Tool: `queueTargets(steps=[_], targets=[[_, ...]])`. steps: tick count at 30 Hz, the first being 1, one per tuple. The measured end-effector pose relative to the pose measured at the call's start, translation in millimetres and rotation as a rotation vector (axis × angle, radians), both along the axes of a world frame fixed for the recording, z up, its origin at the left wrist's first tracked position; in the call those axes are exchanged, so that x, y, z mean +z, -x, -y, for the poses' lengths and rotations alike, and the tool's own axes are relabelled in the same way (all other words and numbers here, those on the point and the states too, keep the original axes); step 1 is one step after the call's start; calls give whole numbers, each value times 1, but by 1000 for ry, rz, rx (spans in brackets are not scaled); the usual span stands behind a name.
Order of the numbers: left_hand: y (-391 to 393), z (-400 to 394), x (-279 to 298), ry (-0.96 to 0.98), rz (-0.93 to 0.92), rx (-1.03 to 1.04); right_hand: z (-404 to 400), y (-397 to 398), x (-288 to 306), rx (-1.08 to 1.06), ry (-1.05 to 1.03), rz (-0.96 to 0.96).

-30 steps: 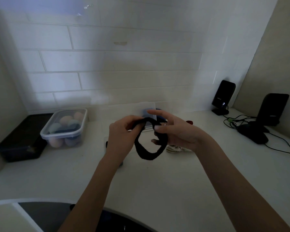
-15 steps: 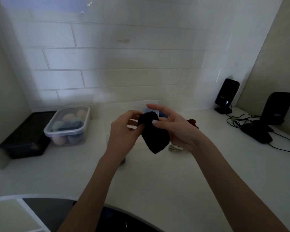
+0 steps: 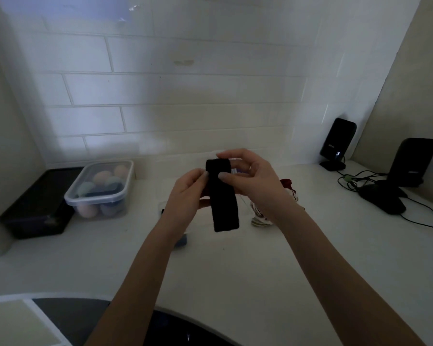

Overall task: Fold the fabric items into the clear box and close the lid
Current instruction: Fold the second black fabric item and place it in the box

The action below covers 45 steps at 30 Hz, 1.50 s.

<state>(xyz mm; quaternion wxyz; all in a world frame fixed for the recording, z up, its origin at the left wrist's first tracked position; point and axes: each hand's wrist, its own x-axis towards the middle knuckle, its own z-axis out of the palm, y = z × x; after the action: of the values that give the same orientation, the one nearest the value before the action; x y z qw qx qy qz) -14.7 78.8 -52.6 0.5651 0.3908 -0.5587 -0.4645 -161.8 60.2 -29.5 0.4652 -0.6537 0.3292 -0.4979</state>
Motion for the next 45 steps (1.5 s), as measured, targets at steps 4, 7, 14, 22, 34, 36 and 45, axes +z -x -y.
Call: queueTargets(steps=[4, 7, 14, 22, 34, 36, 45], targets=[[0, 3, 0, -90, -114, -7, 3, -6, -2, -96, 49, 22], [1, 3, -1, -103, -83, -35, 4, -13, -3, -214, 109, 39], [1, -3, 0, -54, -12, -124, 2, -16, -1, -274, 146, 6], [-1, -2, -1, -11, -9, -51, 14, -10, -13, -45, -145, -77], [-2, -9, -1, -46, 49, -103, 7, -12, -5, -175, -9, 129], [-4, -11, -1, -43, 50, -114, 8, -13, -7, -228, -23, 118], [-8, -12, 0, 33, 48, -20, -2, -9, -16, 10, 154, -187]])
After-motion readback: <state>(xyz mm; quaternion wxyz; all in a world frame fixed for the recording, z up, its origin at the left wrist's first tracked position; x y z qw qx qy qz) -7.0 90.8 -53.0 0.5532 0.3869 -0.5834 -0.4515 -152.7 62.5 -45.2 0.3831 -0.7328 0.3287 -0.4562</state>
